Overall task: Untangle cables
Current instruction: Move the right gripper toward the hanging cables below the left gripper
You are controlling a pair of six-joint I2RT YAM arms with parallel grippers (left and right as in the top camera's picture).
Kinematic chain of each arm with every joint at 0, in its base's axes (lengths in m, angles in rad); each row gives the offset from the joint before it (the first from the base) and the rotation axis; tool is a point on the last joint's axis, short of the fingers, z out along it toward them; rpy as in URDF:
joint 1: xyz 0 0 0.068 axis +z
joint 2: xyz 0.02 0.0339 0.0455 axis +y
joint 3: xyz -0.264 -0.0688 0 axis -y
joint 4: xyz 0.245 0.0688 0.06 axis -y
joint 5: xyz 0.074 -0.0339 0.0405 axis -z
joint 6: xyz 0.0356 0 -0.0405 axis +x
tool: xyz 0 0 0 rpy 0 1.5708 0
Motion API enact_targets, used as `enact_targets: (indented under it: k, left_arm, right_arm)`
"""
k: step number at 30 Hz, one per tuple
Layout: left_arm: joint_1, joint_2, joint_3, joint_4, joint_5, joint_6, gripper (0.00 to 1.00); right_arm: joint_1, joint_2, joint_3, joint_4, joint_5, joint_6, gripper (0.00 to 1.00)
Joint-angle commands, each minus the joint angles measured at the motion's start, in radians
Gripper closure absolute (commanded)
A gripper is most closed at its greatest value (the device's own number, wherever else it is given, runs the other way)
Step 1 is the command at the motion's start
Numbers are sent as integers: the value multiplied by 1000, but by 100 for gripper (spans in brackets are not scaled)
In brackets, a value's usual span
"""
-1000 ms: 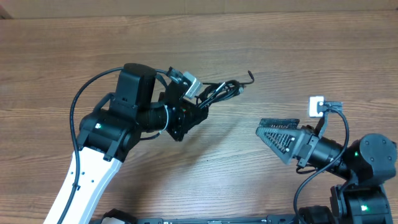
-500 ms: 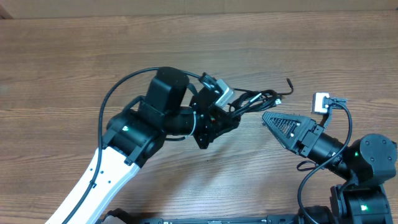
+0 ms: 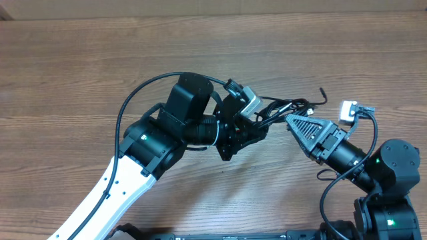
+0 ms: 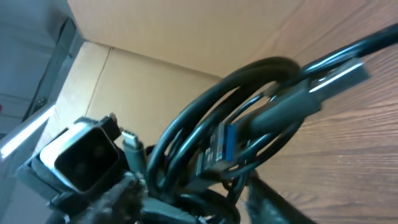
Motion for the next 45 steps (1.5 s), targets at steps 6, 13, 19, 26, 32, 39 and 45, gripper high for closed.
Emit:
enact_targets:
  k: [6,13,19,26,32,39,45]
  left_arm:
    - [-9,0,23,12,35,-13,96]
    - [-10,1,23,19,36,-11,96]
    - [-10,1,23,34,41,-12,96]
    - [-9,1,23,42,43,10,96]
    - [-8,1,23,51,102,67,96]
    - [-4,1,23,71,152,85,96]
    - [35,-1,23,86,160,81,96]
  right_arm:
    - [0,-2,23,32,33,-8,51]
    - [0,0,23,30,40,-9,59]
    - [0,18,23,17,44,-36,80]
    - [0,68,23,-43,66,-90,91]
    - [0,121,23,-94,97,-170,96]
    - [0,160,23,-130,119,-216,96]
    - [0,165,23,-177,130,-253,96]
